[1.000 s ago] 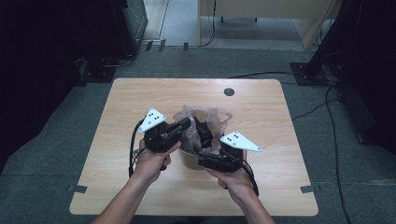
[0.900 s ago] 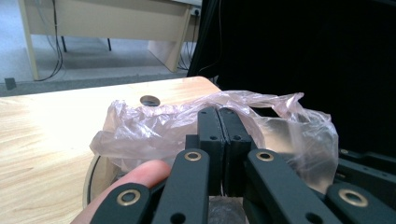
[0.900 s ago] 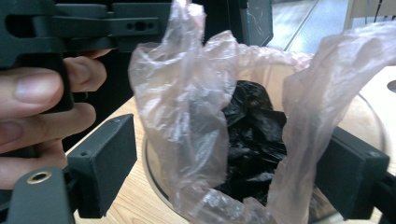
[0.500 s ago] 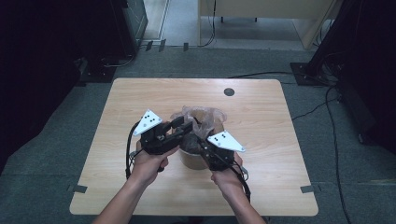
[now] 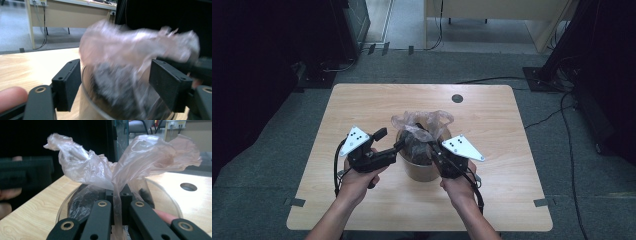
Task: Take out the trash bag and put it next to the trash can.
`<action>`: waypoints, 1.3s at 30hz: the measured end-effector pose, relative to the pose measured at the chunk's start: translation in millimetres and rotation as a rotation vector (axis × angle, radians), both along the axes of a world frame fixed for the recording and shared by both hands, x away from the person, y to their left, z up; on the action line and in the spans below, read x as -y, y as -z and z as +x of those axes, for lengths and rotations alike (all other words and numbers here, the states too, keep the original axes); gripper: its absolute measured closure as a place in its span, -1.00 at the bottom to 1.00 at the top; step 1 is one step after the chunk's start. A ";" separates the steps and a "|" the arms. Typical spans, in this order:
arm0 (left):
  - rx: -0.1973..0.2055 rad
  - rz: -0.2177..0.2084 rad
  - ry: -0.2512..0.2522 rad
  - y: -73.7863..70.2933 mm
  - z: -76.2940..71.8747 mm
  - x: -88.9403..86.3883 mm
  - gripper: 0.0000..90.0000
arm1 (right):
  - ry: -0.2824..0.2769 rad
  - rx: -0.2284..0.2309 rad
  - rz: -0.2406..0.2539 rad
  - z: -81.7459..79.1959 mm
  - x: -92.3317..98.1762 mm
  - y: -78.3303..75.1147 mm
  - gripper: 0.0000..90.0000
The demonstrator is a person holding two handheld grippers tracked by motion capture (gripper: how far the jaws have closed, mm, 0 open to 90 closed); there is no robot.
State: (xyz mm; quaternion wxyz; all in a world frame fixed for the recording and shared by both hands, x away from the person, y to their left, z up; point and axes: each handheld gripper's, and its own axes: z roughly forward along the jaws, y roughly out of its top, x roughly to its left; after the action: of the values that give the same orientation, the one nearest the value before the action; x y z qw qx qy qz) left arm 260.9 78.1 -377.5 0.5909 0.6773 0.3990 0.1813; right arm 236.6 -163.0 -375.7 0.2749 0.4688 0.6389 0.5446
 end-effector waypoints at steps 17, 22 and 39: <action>-0.090 0.127 -0.202 56.2 0.1 -58.2 -0.61 | 0.015 0.088 0.018 3.2 -0.5 -28.6 1.00; -0.140 0.210 -0.266 80.0 0.5 -68.7 -0.61 | 0.023 0.109 0.022 4.5 1.3 -39.3 1.00; -0.262 0.352 -0.415 134.2 14.5 -100.5 -0.62 | 0.076 0.171 0.053 6.2 20.0 -69.0 1.00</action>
State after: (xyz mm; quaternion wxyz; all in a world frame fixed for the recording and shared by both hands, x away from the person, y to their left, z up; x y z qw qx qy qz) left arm 275.4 178.7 -511.7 0.3584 0.6909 0.5642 0.2756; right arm 242.8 -183.0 -306.7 0.3363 0.4517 0.5801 0.5885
